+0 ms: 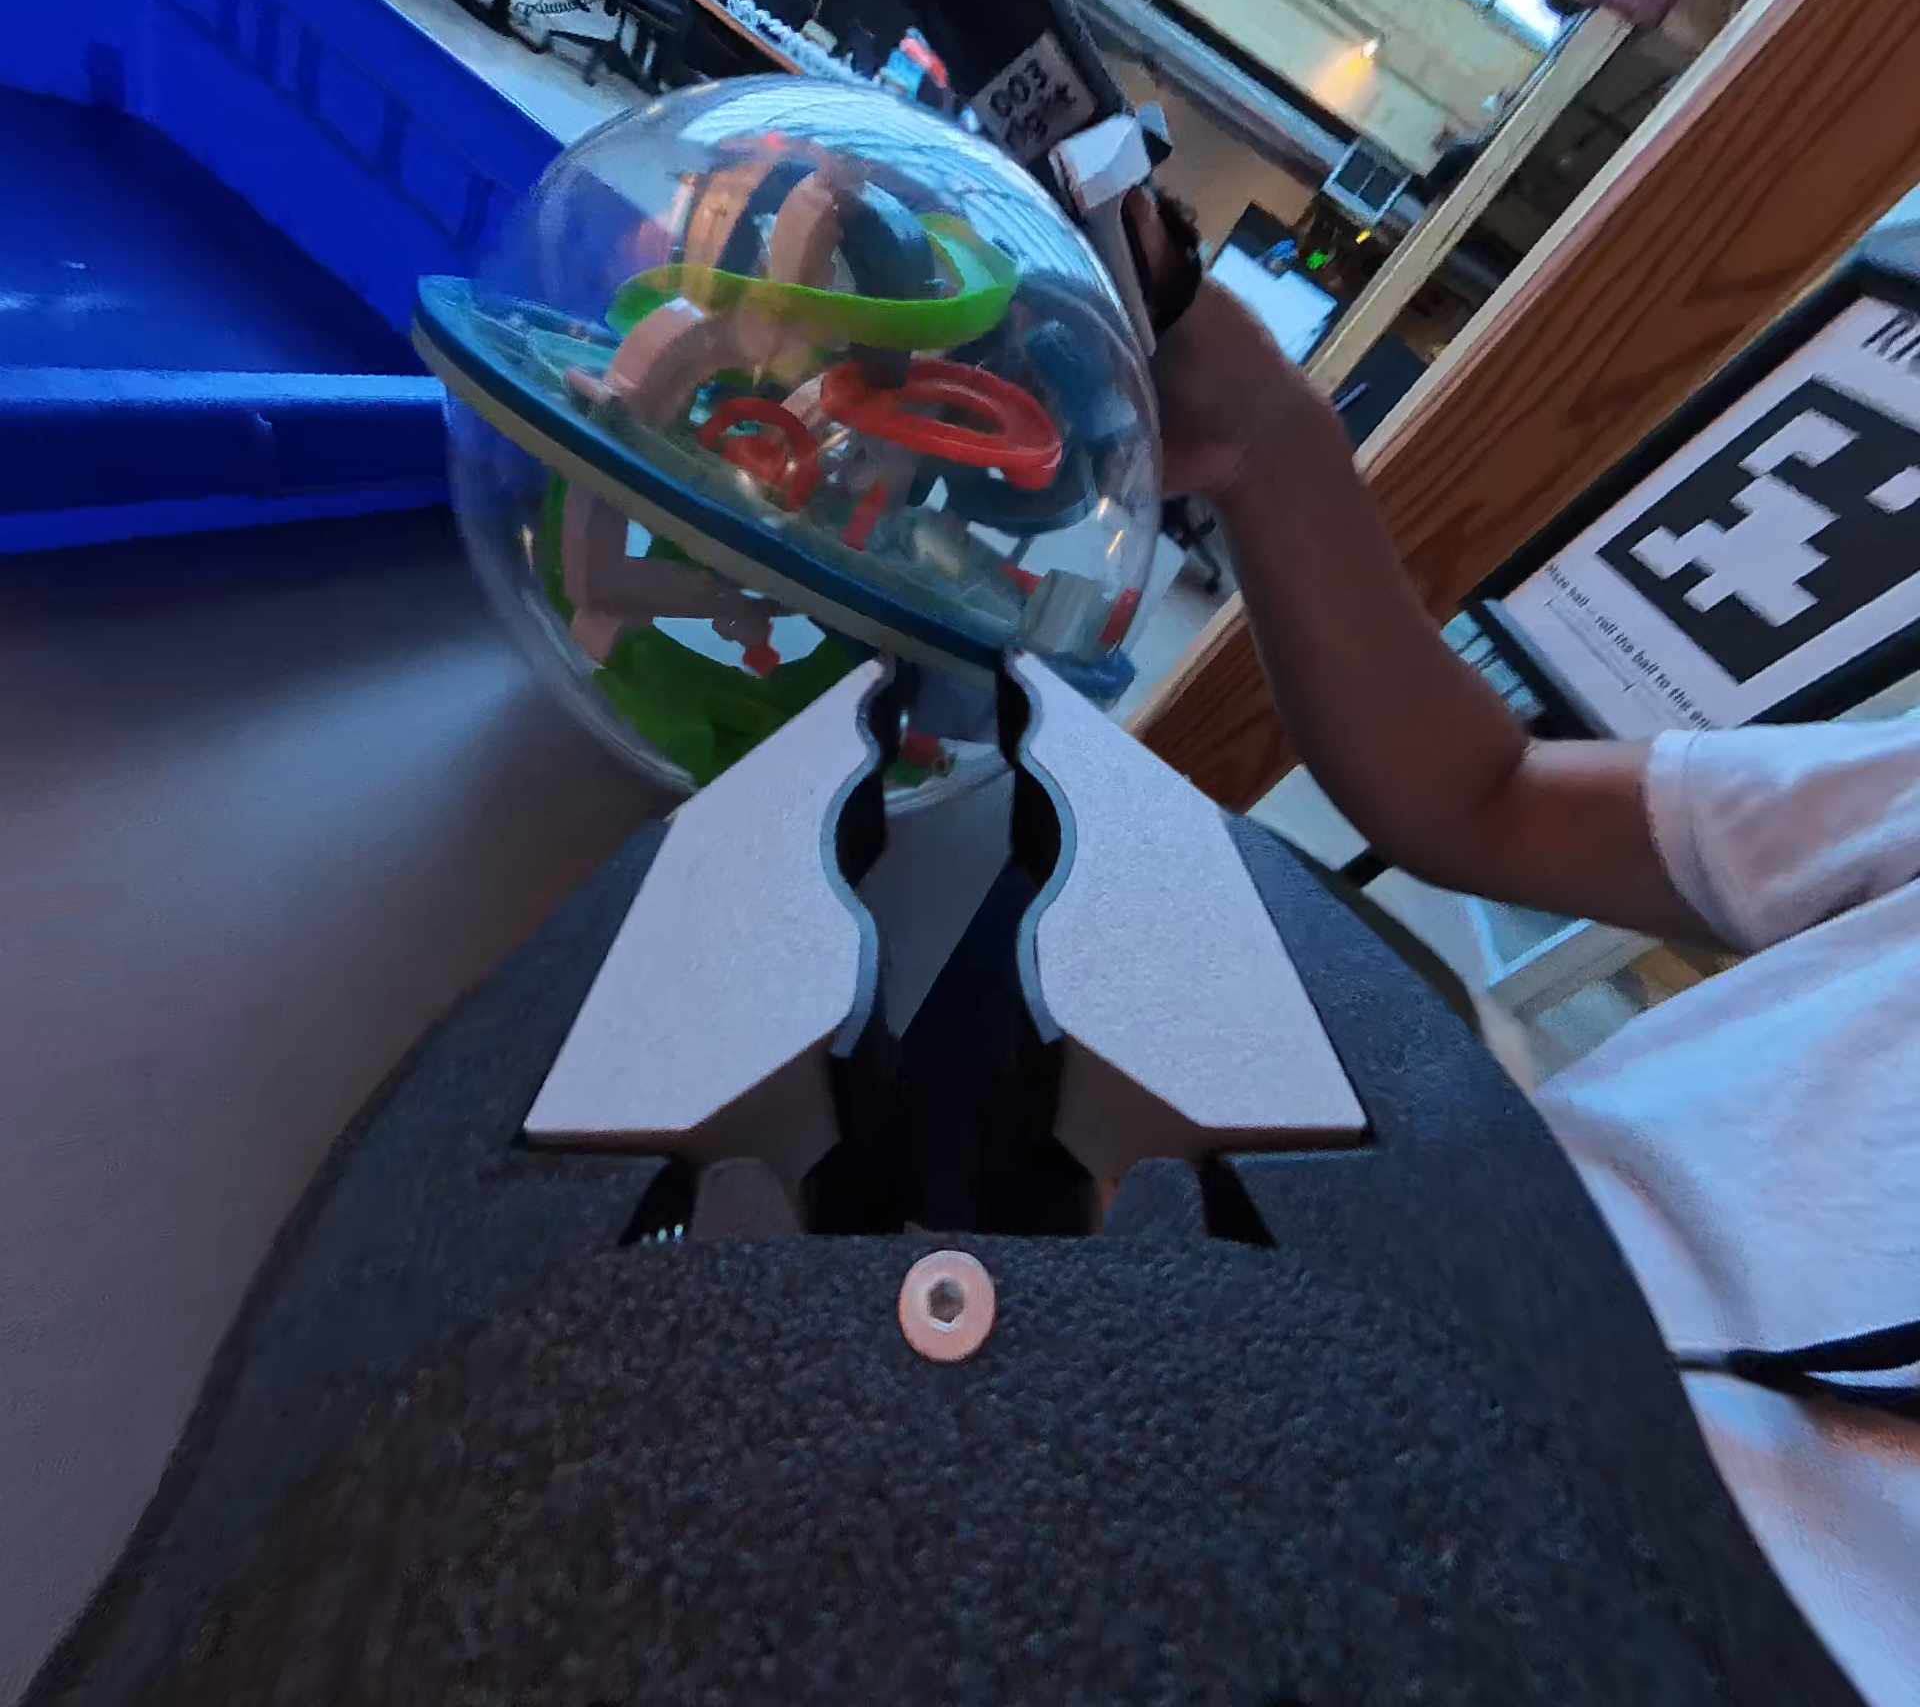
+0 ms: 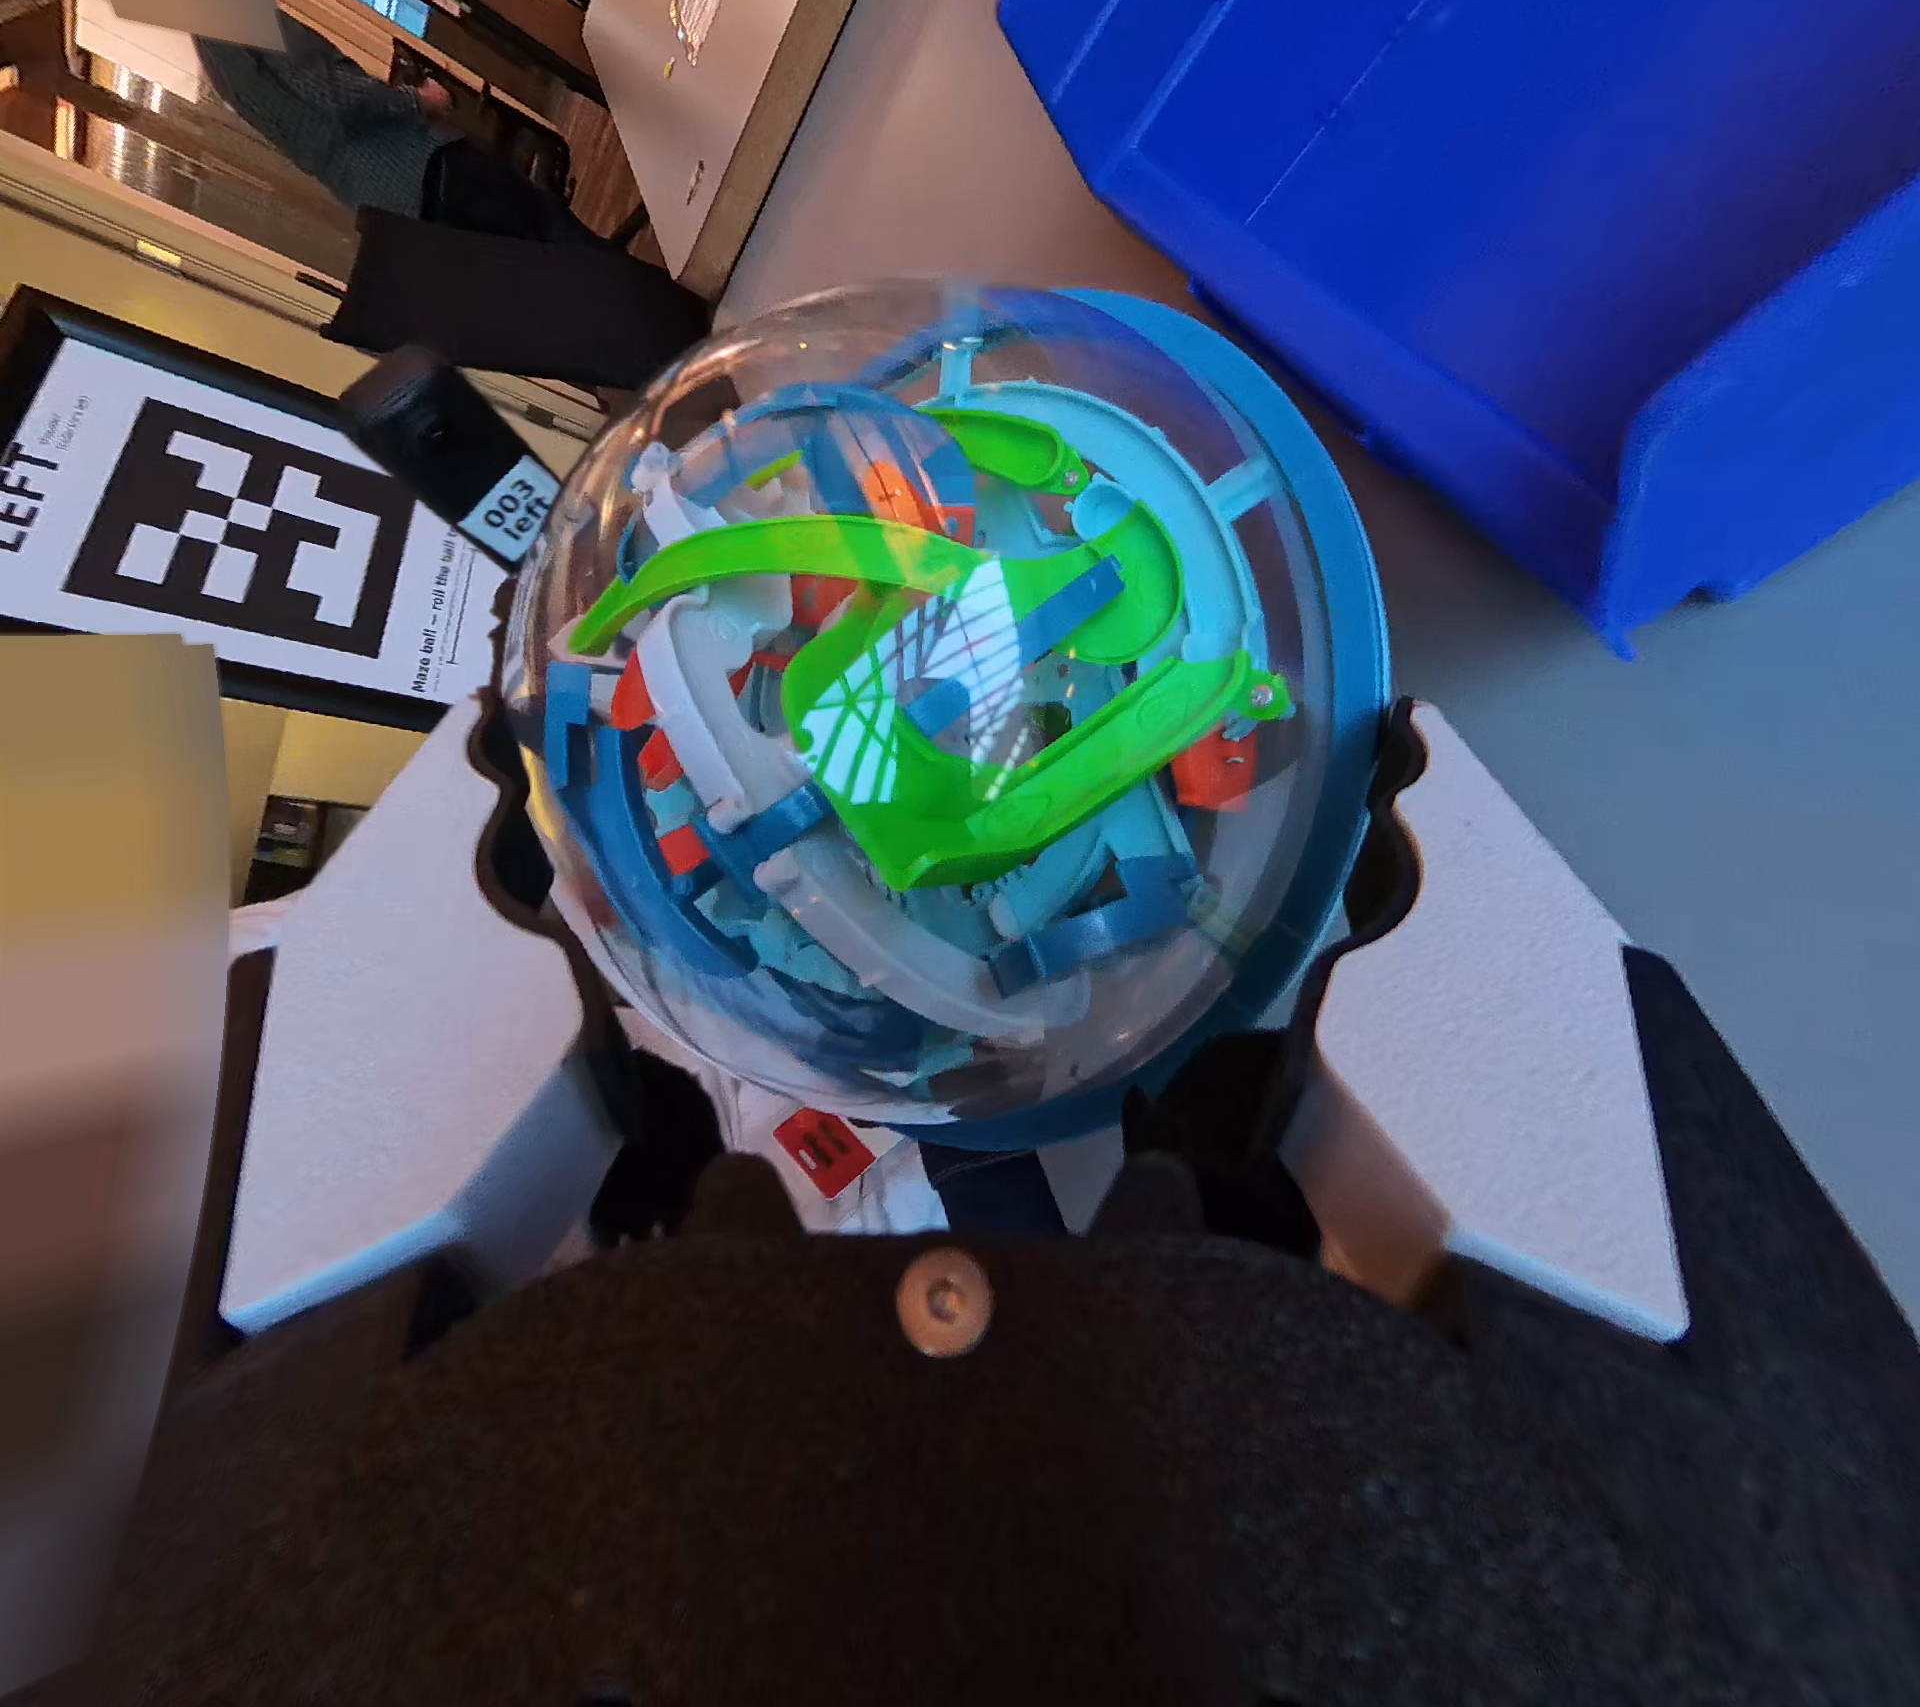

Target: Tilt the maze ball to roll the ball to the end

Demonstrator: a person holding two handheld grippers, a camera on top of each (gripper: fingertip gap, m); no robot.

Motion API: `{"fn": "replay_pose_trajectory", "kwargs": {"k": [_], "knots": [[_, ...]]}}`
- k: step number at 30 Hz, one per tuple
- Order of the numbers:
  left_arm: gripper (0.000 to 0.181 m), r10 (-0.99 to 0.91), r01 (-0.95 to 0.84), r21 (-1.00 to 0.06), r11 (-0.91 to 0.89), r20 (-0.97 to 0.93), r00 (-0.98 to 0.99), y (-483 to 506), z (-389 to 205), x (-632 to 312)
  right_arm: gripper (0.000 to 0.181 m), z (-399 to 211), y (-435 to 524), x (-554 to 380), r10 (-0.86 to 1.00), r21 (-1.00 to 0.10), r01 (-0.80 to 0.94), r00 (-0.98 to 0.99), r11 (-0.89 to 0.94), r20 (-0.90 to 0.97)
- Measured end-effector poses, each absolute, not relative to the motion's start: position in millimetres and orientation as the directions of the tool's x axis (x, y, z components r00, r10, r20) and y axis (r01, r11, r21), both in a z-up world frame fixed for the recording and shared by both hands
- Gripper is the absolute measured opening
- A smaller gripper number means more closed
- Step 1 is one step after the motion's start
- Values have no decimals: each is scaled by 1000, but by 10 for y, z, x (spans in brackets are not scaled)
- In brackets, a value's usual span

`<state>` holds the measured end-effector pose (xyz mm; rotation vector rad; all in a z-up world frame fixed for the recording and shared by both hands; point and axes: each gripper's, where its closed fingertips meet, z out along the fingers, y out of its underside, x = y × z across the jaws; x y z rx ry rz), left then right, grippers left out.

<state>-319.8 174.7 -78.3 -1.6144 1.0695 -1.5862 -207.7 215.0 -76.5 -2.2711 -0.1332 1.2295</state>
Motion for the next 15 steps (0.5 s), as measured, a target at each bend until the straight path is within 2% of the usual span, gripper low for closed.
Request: {"fn": "replay_pose_trajectory", "kwargs": {"k": [1,5,8,15], "knots": [[22,-899,-138,-893,-429,437,-26,1773,-813,-3220,154,-759,2166,-2096,340,-514,-160,583,-843,-738],[67,-970,-212,-947,-241,229,80,1954,-894,-3372,154,-730,2245,-2196,366,-540,-126,607,-832,-705],[90,-987,-235,-959,-156,140,84,2069,-821,-3448,154,-709,2288,-2282,392,-562,-86,629,-823,-671],[117,-1000,-299,-954,12,-5,-27,2097,-636,-3232,154,-664,2293,-2497,457,-619,-5,670,-785,-585]]}}
